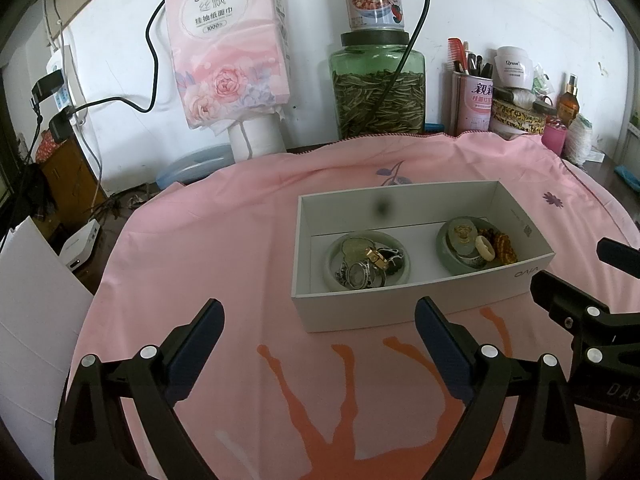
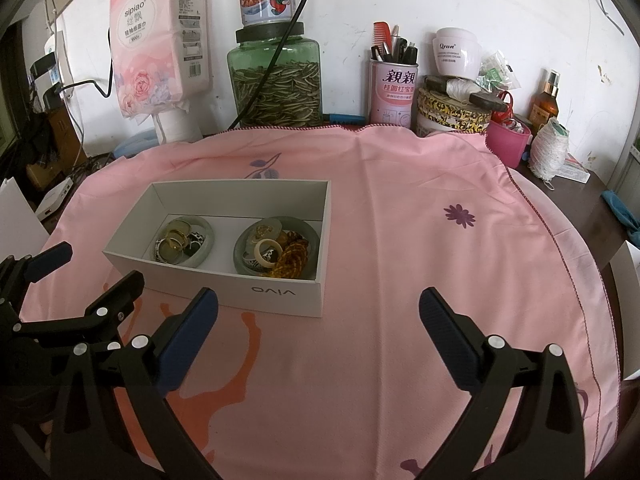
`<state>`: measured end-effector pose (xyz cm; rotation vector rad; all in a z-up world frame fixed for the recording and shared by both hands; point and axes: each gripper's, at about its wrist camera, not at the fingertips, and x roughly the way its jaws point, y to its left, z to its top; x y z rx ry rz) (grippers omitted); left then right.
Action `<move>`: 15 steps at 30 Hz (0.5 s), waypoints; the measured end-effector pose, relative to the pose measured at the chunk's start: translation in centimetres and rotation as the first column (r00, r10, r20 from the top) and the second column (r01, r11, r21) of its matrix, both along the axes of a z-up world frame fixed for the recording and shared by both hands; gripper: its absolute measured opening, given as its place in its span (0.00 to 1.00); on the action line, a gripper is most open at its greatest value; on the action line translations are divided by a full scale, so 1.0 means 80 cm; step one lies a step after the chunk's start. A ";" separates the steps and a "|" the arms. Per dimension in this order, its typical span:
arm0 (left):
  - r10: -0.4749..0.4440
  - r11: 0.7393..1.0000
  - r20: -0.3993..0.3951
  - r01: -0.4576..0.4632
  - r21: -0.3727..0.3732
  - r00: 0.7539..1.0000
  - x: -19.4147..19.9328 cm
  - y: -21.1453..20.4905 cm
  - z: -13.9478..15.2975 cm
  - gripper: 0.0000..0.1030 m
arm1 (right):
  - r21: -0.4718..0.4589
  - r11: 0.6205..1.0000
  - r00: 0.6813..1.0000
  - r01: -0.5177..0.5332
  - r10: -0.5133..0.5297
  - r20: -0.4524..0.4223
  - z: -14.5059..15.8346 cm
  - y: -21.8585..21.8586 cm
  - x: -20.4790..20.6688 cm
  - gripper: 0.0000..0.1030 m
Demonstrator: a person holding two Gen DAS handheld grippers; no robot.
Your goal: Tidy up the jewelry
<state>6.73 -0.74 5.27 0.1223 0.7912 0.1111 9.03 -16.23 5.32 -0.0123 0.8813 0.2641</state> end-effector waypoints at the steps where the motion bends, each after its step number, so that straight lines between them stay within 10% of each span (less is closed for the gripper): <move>1: 0.000 1.000 0.000 0.000 0.000 1.000 -0.001 0.000 0.000 0.91 | 0.000 1.000 1.000 0.000 0.000 0.000 0.000 0.000 0.000 0.93; 15: 0.006 1.000 0.011 -0.006 0.012 1.000 -0.002 0.001 0.002 0.92 | 0.007 1.000 1.000 0.000 0.000 0.000 0.001 0.000 0.000 0.93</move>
